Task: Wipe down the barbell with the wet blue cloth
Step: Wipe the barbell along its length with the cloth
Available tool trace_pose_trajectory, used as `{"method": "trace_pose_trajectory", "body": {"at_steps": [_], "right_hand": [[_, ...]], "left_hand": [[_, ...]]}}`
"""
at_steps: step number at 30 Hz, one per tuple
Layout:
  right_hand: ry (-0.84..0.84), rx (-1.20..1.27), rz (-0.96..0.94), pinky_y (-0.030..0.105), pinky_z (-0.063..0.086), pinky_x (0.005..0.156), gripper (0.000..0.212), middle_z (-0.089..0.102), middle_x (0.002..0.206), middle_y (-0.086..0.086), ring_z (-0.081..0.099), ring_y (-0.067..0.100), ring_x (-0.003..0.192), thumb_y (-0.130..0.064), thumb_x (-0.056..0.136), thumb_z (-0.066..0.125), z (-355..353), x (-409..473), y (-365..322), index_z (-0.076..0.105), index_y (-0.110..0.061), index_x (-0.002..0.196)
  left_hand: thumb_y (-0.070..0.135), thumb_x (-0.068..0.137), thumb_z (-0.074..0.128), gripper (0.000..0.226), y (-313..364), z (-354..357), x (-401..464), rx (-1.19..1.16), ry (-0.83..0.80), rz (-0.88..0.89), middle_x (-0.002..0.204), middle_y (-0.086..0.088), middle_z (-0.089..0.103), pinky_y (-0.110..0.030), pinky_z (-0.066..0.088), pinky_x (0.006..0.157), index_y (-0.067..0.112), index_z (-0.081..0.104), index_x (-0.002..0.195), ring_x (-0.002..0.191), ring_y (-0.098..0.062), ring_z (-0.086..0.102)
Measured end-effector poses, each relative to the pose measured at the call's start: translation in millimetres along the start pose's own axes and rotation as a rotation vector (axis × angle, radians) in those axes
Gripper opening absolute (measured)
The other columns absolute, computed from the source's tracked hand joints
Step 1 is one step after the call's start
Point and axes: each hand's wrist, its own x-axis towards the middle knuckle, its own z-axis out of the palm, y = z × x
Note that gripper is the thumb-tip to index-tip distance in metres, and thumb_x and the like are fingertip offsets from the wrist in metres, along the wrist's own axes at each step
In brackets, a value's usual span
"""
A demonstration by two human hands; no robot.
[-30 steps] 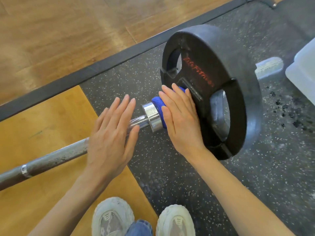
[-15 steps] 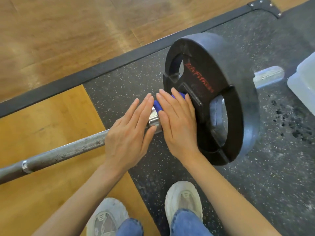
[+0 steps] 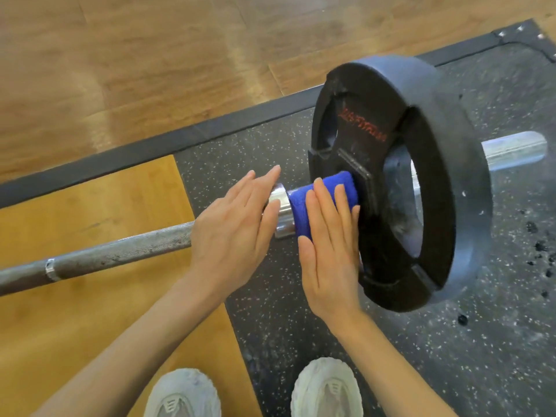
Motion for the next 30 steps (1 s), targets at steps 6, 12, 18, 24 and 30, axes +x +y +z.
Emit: {"method": "trace_pose_trajectory", "body": {"at_steps": [6,12,18,24,30], "right_hand": [[0.007,0.021,0.011,0.036,-0.002,0.125,0.059,0.041,0.158,0.005,0.022,0.023,0.153,-0.038,0.11,0.013,-0.5,52.6,-8.9,0.045,-0.007,0.149],[-0.008,0.009,-0.043,0.044,-0.001,0.126,0.052,0.022,0.165,0.003,0.011,0.023,0.156,-0.033,0.109,0.02,5.8,20.5,5.0,0.022,-0.012,0.157],[0.009,-0.01,-0.019,0.038,-0.003,0.125,0.061,0.04,0.159,0.006,0.022,0.024,0.153,-0.041,0.109,0.012,6.1,61.8,-5.5,0.045,-0.009,0.149],[-0.034,-0.022,-0.082,0.042,-0.004,0.126,0.055,0.017,0.165,0.001,0.003,0.02,0.156,-0.039,0.11,0.016,13.9,36.3,10.7,0.017,-0.011,0.157],[-0.015,-0.016,-0.072,0.037,-0.002,0.126,0.061,0.039,0.159,0.007,0.022,0.026,0.153,-0.043,0.109,0.014,16.2,97.6,2.1,0.04,-0.008,0.152]], "left_hand": [[0.034,0.109,0.03,0.053,-1.4,1.4,-1.1,-0.02,0.033,0.037,0.16,-0.004,0.04,-0.035,0.025,0.12,0.01,0.037,0.155,0.15,-0.021,0.033],[0.04,0.111,0.021,0.056,1.4,14.6,6.7,0.076,0.102,0.018,0.139,-0.004,0.062,-0.041,0.044,0.107,0.006,0.056,0.139,0.128,-0.021,0.06],[0.042,0.112,0.016,0.061,-1.4,16.8,13.8,0.088,0.126,0.012,0.131,-0.006,0.067,-0.042,0.046,0.104,0.005,0.059,0.135,0.126,-0.024,0.062],[0.027,0.11,0.023,0.048,-10.4,18.0,33.8,0.119,0.153,-0.014,0.122,-0.006,0.07,-0.042,0.045,0.103,0.006,0.063,0.125,0.129,-0.026,0.06],[0.025,0.108,0.027,0.046,-19.5,15.8,60.0,0.087,0.167,-0.082,0.126,-0.004,0.07,-0.043,0.047,0.1,0.008,0.065,0.127,0.129,-0.025,0.059]]}}
